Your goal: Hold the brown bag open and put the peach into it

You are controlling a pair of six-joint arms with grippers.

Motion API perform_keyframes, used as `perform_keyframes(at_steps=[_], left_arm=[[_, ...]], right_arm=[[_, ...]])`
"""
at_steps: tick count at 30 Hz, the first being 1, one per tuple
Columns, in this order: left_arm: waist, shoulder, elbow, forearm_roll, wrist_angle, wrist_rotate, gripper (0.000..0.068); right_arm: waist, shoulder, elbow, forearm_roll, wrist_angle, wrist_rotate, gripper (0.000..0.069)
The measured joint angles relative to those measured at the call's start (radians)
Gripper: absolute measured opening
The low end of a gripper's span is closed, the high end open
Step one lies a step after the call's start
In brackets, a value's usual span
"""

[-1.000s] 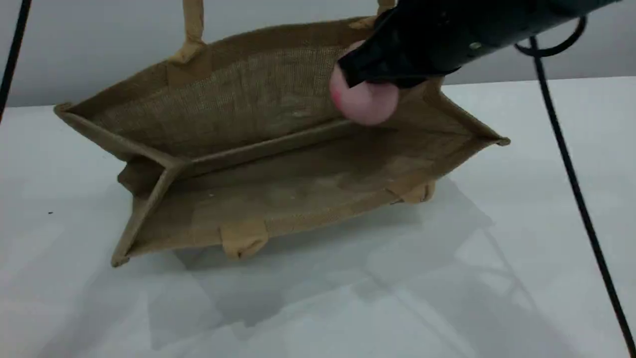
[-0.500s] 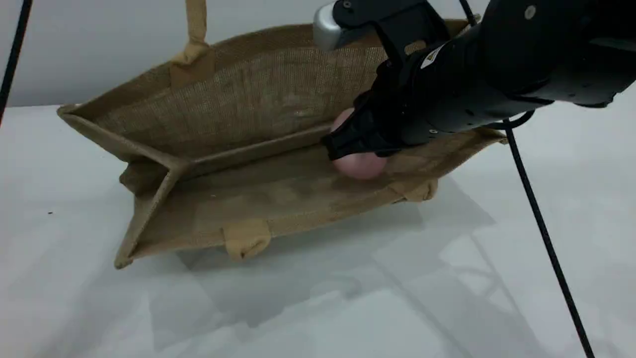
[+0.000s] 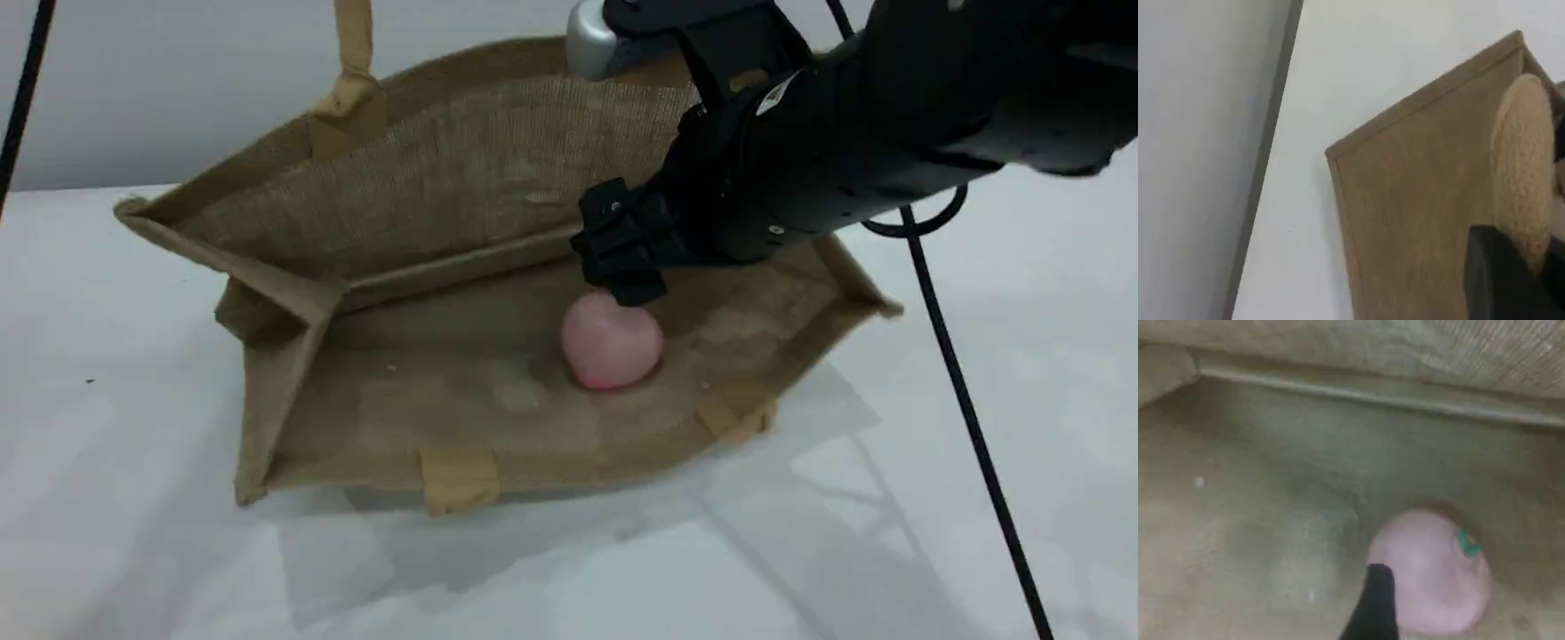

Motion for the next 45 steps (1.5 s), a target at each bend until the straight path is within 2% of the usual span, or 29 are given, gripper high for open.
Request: perform_keyframes(at_steps=[4,8,16,24,27,33,36,42,45], left_arm=[[0.0,0.0,0.0,0.002,0.0,-0.024,0.0083],[0.0,0.0,0.0,0.005,-0.001,-0.055,0.0083],[0.0,0.0,0.0,0.005,-0.001,-0.118,0.0083],[0.0,0.0,0.0,0.006,-0.001,-0.223,0.0083],[0.001,0.0,0.0,0.006,-0.001,-0.262,0.0083],[0.001,0.0,0.0,0.006,-0.001,-0.303,0.0096],[0.001,0.0,0.0,0.002,-0.002,-0.303,0.0148],[0.001,0.0,0.0,-0.005,-0.003,-0.308,0.0377],[0.001,0.0,0.0,0.001,-0.003,-0.333,0.044]], right_arm=[[0.0,-0.069,0.0,0.0,0.054,-0.027,0.0576],[-0.04,-0.165,0.0,-0.001,0.118,-0.074,0.0561],[-0.227,-0.358,-0.002,-0.006,0.314,-0.096,0.0559],[-0.401,-0.437,-0.13,-0.084,0.501,-0.153,0.0558],[-0.429,-0.437,-0.181,-0.138,0.566,-0.151,0.0558],[-0.439,-0.436,-0.209,-0.146,0.586,-0.148,0.0558],[-0.439,-0.435,-0.209,-0.145,0.587,-0.148,0.0558],[-0.439,-0.435,-0.209,-0.144,0.582,-0.148,0.0558],[-0.439,-0.439,-0.209,-0.144,0.581,-0.148,0.0558]])
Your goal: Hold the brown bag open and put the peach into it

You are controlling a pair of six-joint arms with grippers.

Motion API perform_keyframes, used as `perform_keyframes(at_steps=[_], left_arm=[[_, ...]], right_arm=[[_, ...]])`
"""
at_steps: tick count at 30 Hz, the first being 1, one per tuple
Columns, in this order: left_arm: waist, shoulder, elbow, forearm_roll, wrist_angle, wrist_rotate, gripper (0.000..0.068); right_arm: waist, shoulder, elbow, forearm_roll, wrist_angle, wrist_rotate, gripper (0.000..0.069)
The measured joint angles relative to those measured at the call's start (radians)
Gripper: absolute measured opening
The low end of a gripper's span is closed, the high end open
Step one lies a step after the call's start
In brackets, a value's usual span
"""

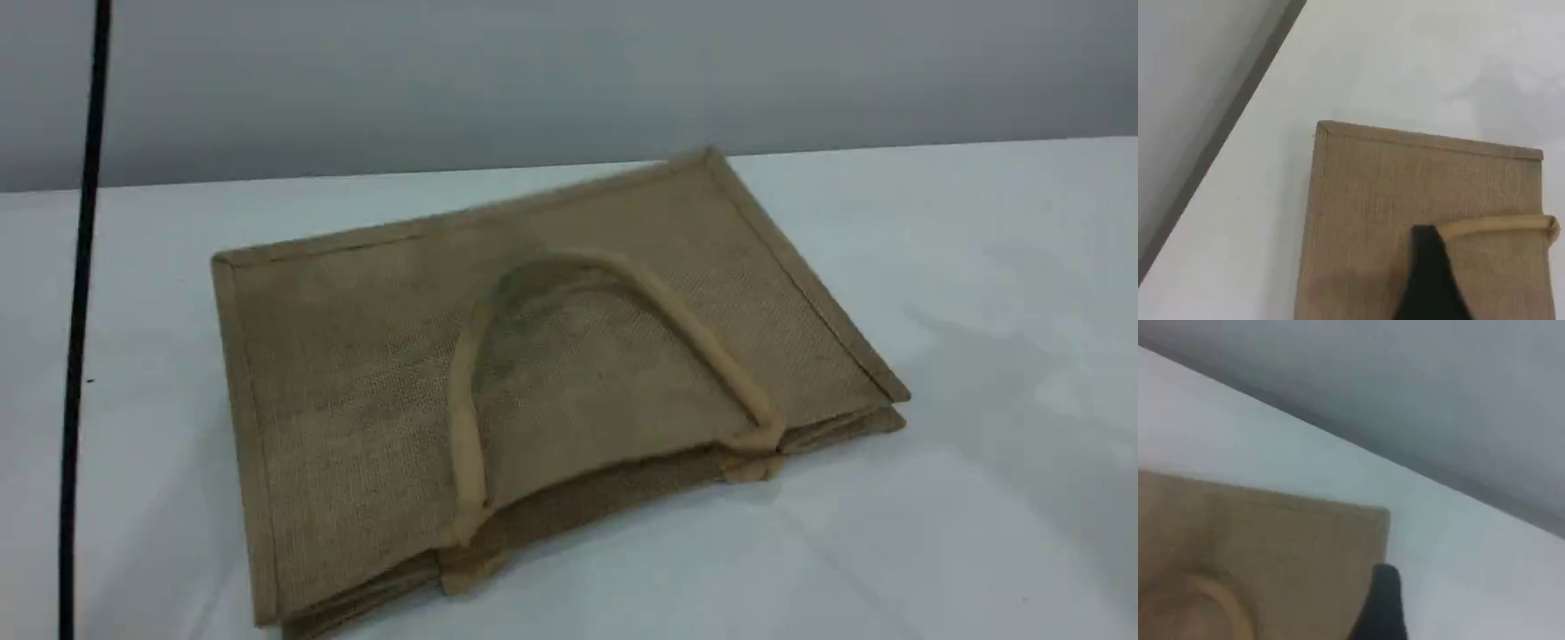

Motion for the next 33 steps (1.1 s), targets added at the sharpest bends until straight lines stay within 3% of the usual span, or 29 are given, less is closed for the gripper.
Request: perform_keyframes(at_steps=[7,15,19,25,33], left_arm=[[0.0,-0.044,0.0,0.137,0.001,-0.149,0.0463],[0.0,-0.185,0.001,0.419,0.005,-0.46,0.0463],[0.0,-0.26,0.002,0.523,0.005,-0.599,0.0463],[0.0,-0.395,0.085,0.549,0.004,-0.687,0.0463],[0.0,-0.674,0.374,0.549,0.001,-0.705,0.0463]], right_arm=[[0.0,-0.096,0.0,0.0,0.073,0.0,0.0558],[0.0,-0.299,0.0,-0.006,0.199,0.05,0.0558],[0.0,-0.42,0.0,-0.018,0.275,0.08,0.0558],[0.0,-0.61,0.0,-0.068,0.38,0.152,0.0558],[0.0,-0.837,0.0,-0.181,0.553,0.309,0.0558]])
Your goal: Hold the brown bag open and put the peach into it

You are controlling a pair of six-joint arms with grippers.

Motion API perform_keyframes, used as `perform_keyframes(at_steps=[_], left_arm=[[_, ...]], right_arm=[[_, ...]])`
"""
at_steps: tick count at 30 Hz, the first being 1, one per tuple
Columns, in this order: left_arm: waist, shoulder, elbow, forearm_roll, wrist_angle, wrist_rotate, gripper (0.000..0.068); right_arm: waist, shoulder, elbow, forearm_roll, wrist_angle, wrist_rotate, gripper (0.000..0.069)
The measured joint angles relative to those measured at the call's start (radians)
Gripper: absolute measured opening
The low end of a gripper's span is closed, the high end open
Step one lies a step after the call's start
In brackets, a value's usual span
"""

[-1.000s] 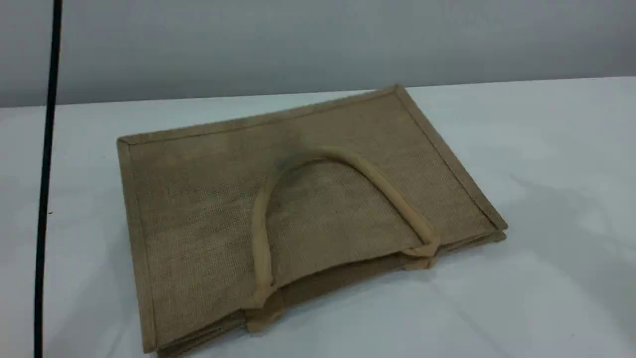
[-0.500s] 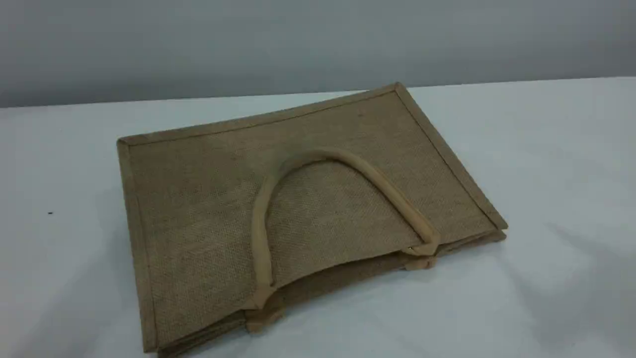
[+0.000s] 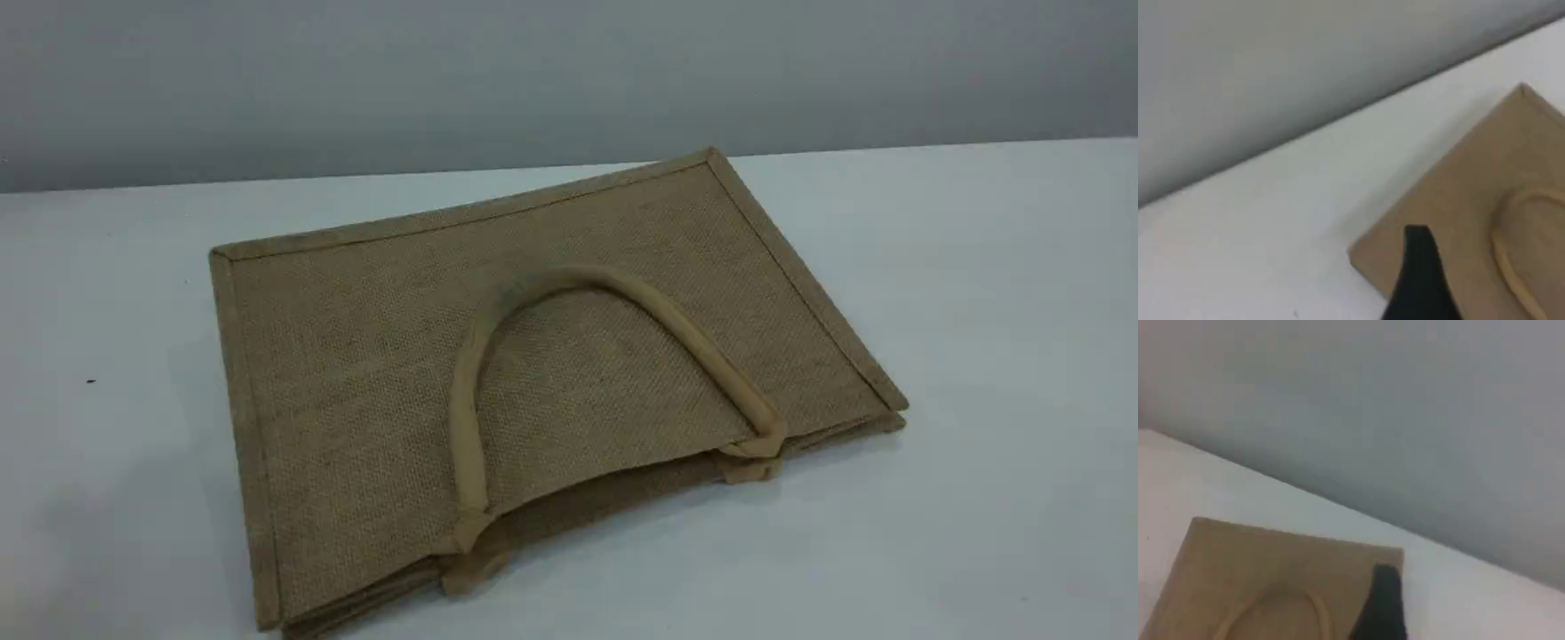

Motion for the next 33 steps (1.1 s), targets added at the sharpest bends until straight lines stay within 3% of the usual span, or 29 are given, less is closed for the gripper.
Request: perform_keyframes(at_steps=[7,16,24,33], left_arm=[[0.0,-0.288,0.325,-0.004,0.001,-0.01,0.0465],[0.0,-0.684,0.711,-0.089,-0.001,-0.009,0.0465],[0.0,-0.989,0.946,-0.131,-0.015,-0.009,0.0465],[0.0,-1.064,1.133,-0.142,-0.073,-0.01,0.0465]], right_arm=[[0.0,-0.169,0.0,-0.022,0.126,0.026,0.0558],[0.0,-0.356,0.024,-0.025,0.286,0.124,0.0549],[0.0,-0.507,0.216,-0.052,0.277,0.123,0.0545],[0.0,-0.567,0.505,-0.072,0.199,0.121,0.0545]])
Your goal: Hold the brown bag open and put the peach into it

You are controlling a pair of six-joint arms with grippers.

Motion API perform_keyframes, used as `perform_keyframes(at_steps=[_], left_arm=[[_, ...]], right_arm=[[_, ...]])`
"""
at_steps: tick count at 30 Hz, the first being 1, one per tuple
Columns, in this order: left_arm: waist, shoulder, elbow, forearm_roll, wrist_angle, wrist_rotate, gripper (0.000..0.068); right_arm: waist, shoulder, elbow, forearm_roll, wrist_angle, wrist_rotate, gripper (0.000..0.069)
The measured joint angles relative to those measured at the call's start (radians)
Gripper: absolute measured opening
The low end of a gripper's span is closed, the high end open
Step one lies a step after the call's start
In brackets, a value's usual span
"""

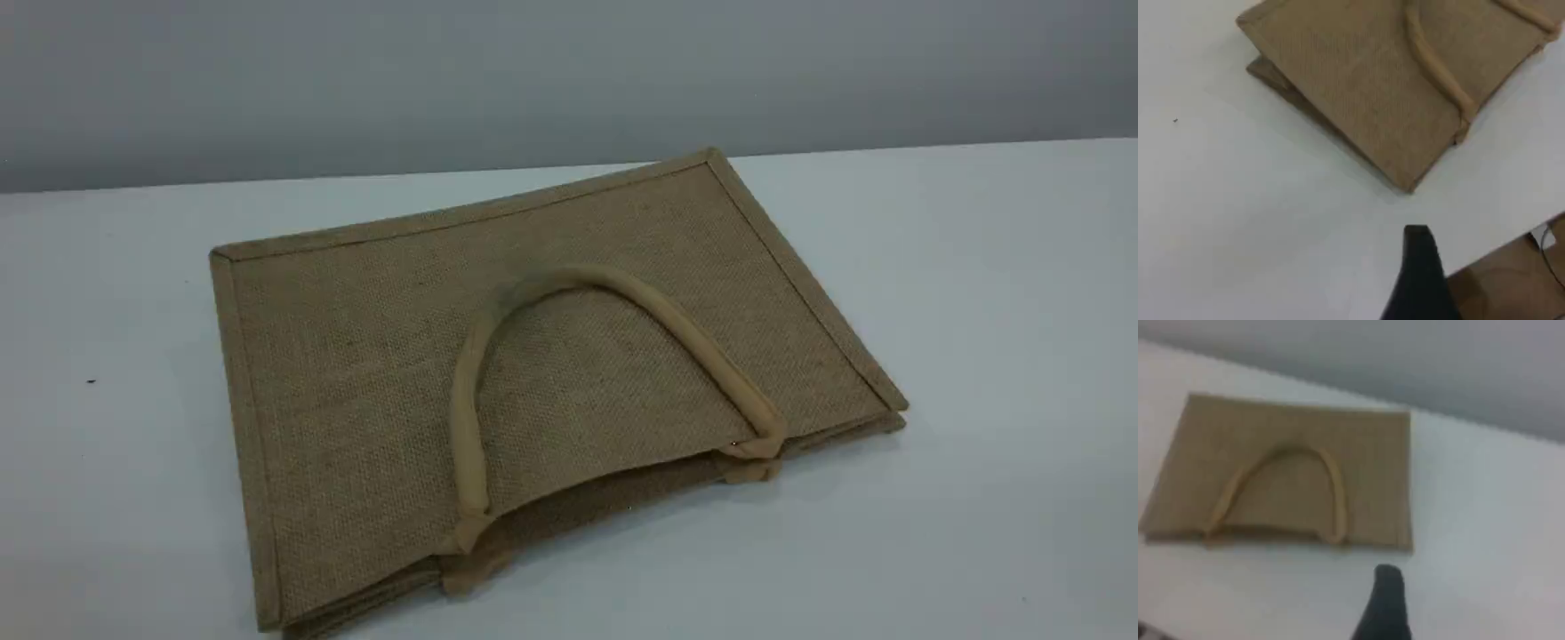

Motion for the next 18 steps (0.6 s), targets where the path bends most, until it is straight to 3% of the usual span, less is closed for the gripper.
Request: perform_keyframes(at_steps=[5,18], left_arm=[[0.0,0.002,0.022,0.0,-0.036,0.0,0.0465],[0.0,0.002,0.065,0.042,-0.072,-0.069,0.0465]], right_arm=[[0.0,-0.002,0.078,0.0,-0.003,0.0,0.0545],[0.001,-0.003,0.083,-0.007,-0.021,0.008,0.0521]])
